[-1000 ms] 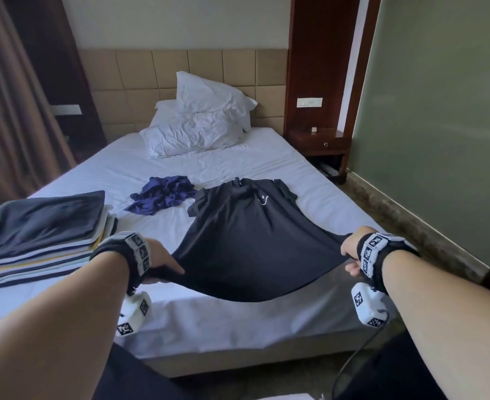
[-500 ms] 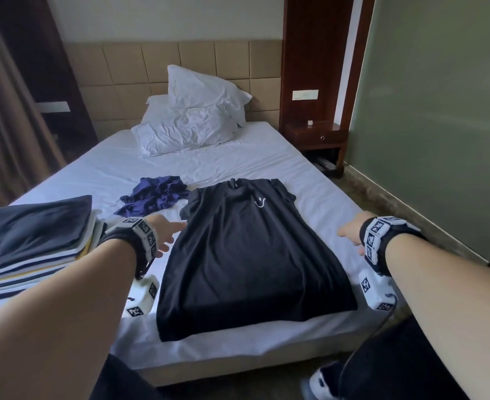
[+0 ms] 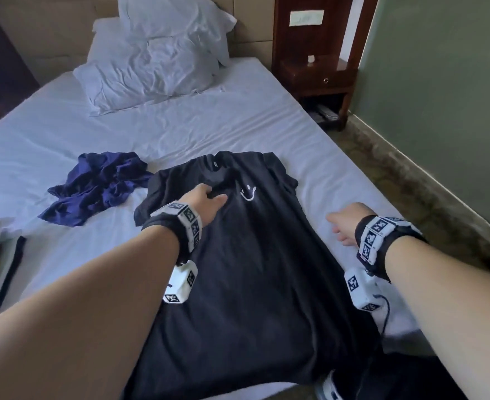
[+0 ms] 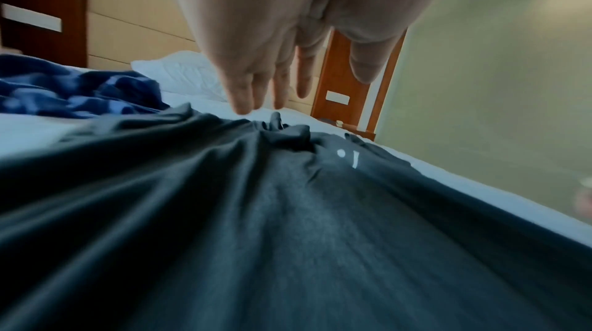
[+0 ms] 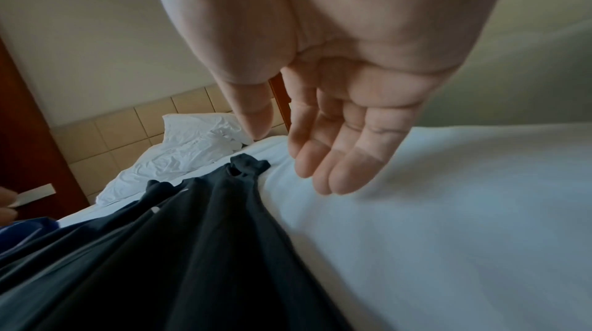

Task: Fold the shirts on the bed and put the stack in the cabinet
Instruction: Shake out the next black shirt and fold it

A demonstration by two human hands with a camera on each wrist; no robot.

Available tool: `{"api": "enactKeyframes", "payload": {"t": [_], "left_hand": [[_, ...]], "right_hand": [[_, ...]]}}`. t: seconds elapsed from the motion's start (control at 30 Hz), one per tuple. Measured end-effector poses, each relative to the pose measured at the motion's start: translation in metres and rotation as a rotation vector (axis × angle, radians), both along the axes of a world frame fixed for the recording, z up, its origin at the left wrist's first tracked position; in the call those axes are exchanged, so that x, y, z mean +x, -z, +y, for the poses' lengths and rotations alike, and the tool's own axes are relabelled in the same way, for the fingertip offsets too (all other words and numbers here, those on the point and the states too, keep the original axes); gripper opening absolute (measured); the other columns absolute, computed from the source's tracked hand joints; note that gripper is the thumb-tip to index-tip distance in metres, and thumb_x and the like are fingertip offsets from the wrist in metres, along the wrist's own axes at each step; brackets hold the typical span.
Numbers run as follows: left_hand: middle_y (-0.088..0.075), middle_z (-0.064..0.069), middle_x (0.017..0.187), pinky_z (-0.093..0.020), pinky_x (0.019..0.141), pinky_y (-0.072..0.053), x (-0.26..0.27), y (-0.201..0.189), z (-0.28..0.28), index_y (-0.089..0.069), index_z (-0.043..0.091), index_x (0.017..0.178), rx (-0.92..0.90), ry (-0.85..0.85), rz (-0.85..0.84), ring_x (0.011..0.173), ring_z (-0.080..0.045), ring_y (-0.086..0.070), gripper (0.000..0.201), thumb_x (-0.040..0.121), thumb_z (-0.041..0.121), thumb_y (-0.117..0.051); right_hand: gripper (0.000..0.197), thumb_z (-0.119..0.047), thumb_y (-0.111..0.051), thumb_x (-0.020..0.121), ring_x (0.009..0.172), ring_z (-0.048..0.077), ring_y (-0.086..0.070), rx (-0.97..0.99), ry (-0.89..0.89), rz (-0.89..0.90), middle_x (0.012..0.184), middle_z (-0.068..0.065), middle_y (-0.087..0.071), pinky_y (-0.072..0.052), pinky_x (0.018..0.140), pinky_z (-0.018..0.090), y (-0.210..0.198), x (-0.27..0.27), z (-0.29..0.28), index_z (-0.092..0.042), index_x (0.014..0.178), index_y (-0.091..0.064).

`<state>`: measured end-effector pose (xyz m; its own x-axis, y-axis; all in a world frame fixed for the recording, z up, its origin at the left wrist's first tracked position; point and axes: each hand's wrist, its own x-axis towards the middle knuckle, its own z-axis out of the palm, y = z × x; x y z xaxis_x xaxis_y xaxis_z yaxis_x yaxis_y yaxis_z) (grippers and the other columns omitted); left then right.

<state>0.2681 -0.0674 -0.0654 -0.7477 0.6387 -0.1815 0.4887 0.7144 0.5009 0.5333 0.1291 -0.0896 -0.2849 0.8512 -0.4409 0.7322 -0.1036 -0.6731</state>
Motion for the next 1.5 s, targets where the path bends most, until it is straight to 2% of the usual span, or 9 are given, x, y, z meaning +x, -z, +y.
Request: {"api": "enactKeyframes", "payload": {"t": [0.13,0.4,0.53,0.77,0.93,1.03,1.17,1.33,1.5], "left_hand": [[-0.038,-0.011,0.157,-0.045,0.118,-0.029,-0.029,0.032,0.069,-0.037,0.013,0.154,-0.128,0.069,0.06,0.148,-0.032,-0.025,0.077,0.096,0.063,-0.05],[-0.038,-0.005,0.155,-0.052,0.116,-0.029,-0.076,0.07,0.144,-0.04,0.018,0.146,-0.212,0.04,0.149,0.143,-0.033,-0.03,0.082,0.086,0.073,-0.051],[-0.028,-0.005,0.164,-0.052,0.119,-0.023,-0.091,0.072,0.154,-0.031,0.018,0.154,-0.258,0.037,0.139,0.149,-0.033,-0.025,0.088,0.088,0.072,-0.051],[-0.006,0.0,0.17,-0.049,0.124,-0.02,-0.105,0.057,0.179,-0.022,0.016,0.159,-0.159,0.031,0.03,0.153,-0.035,-0.02,0.093,0.09,0.069,-0.056],[-0.013,0.004,0.167,-0.06,0.121,-0.019,-0.096,0.064,0.189,-0.024,0.028,0.157,-0.254,0.021,0.106,0.151,-0.045,-0.012,0.088,0.086,0.074,-0.051],[-0.018,-0.006,0.163,-0.055,0.119,-0.023,-0.074,0.063,0.194,-0.032,0.03,0.149,-0.291,0.084,0.279,0.148,-0.041,-0.014,0.081,0.084,0.075,-0.05],[-0.023,-0.011,0.163,-0.051,0.12,-0.023,-0.036,0.064,0.22,-0.037,0.023,0.147,-0.271,0.27,0.284,0.147,-0.043,-0.017,0.082,0.086,0.076,-0.047],[0.001,-0.002,0.171,-0.057,0.124,-0.011,0.018,0.064,0.249,-0.012,0.037,0.16,-0.297,0.402,0.132,0.155,-0.04,0.003,0.088,0.089,0.081,-0.038],[0.021,0.005,0.169,-0.063,0.119,0.008,0.04,0.084,0.259,0.009,0.05,0.158,-0.498,0.382,0.049,0.154,-0.038,0.021,0.103,0.074,0.097,-0.03]], "right_hand": [[0.011,-0.019,-0.058,0.09,0.062,0.025,-0.055,0.022,-0.025,0.059,0.08,0.012,-0.061,-0.048,0.058,0.031,0.008,-0.067,0.049,-0.008,0.087,-0.06],[0.049,-0.059,-0.069,0.08,0.07,0.023,-0.061,0.199,-0.378,-0.123,0.078,0.003,-0.063,-0.043,0.06,0.03,0.016,-0.201,0.118,-0.01,0.083,-0.061],[0.023,-0.027,-0.063,0.092,0.083,0.03,-0.062,0.359,-0.508,-0.37,0.09,0.008,-0.065,-0.047,0.072,0.031,0.024,-0.23,0.126,-0.008,0.082,-0.056],[0.025,-0.013,-0.043,0.105,0.103,0.038,-0.062,0.431,-0.217,-0.301,0.112,0.023,-0.066,-0.041,0.076,0.036,0.007,-0.18,0.187,0.001,0.093,-0.06],[0.036,-0.014,-0.043,0.105,0.128,0.036,-0.053,0.264,0.044,-0.286,0.14,0.02,-0.056,-0.041,0.09,0.034,0.023,-0.123,0.194,-0.003,0.136,-0.056],[0.037,-0.035,-0.04,0.105,0.097,0.033,-0.06,0.092,0.227,-0.149,0.118,0.019,-0.063,-0.043,0.089,0.039,0.022,-0.116,0.192,-0.006,0.121,-0.058],[0.044,-0.039,-0.068,0.091,0.096,0.033,-0.064,0.115,0.012,-0.132,0.11,0.015,-0.064,-0.048,0.082,0.034,0.017,-0.113,0.195,-0.006,0.12,-0.062],[0.023,-0.018,-0.044,0.103,0.085,0.036,-0.055,0.413,-0.119,-0.216,0.09,0.016,-0.056,-0.039,0.072,0.034,0.002,-0.105,0.207,-0.004,0.085,-0.049],[0.036,-0.013,-0.048,0.101,0.121,0.042,-0.057,0.401,-0.09,-0.469,0.135,0.022,-0.057,-0.049,0.099,0.047,0.014,-0.076,0.213,-0.002,0.135,-0.054]]}}
